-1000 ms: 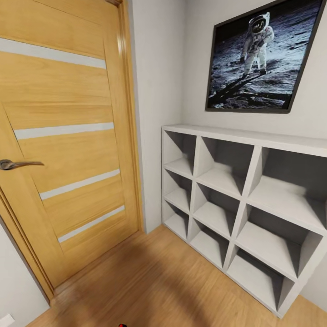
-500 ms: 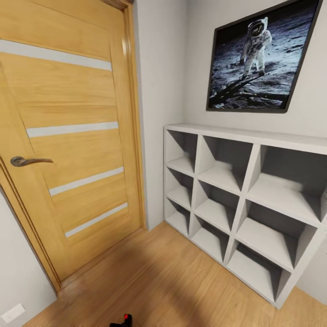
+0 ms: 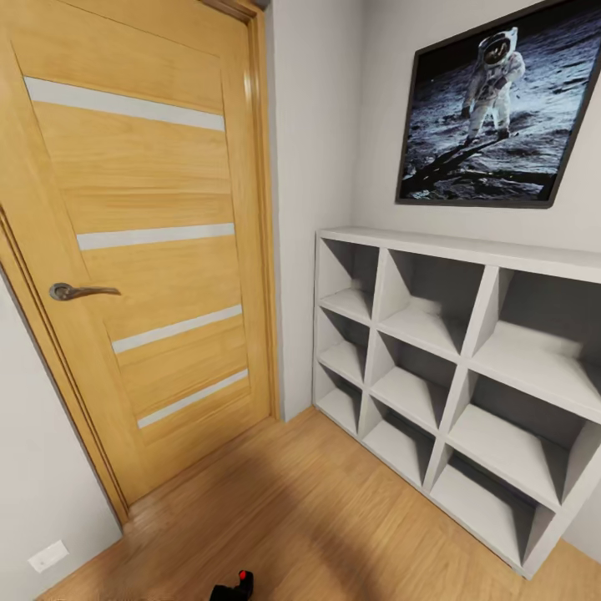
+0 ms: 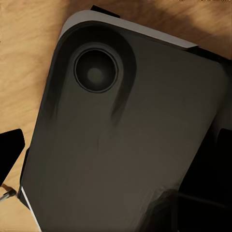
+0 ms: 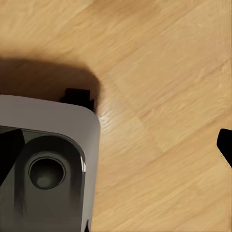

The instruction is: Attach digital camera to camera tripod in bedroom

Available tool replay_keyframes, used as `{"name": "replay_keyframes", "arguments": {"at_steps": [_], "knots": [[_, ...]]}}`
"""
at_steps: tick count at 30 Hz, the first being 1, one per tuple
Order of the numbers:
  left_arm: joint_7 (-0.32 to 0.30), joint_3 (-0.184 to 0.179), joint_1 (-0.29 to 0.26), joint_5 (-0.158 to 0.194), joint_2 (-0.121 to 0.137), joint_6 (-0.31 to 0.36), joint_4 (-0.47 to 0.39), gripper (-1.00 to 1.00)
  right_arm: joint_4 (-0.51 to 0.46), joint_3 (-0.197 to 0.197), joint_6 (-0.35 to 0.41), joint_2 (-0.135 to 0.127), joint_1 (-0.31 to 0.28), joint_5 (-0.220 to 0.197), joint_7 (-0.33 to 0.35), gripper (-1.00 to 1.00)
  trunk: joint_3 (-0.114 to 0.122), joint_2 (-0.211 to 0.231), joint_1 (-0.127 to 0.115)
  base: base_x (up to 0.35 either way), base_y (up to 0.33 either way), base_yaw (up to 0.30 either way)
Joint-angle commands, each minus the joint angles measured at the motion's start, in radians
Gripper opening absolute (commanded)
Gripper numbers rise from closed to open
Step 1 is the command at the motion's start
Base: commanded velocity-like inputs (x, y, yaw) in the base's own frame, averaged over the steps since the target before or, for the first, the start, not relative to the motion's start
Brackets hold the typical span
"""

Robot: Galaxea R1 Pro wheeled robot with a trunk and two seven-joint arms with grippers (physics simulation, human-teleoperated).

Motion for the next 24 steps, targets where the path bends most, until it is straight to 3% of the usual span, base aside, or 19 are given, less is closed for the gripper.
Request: {"name": "replay_keyframes", "arguments": {"at_steps": [1, 17, 24], "knots": [[0.000, -0.001, 0.001, 0.006, 0.000, -0.001, -0.002, 1.00, 0.002, 0.008, 0.000, 0.000, -0.001, -0.010, 0.004, 1.00, -0.001, 0.000, 0.000, -0.002, 0.001, 0.154], [0.000, -0.003, 0.000, 0.005, 0.006, 0.000, -0.016, 1.00, 0.002, 0.008, -0.006, -0.001, -0.001, -0.010, 0.004, 1.00, -0.001, 0.000, 0.000, 0.000, 0.000, 0.028], [0.003, -0.003, 0.000, 0.000, 0.036, 0.031, -0.161, 1.00, 0.001, 0.013, 0.000, -0.002, -0.001, -0.010, 0.003, 1.00, -0.001, 0.000, 0.000, 0.000, 0.000, 0.000]]}}
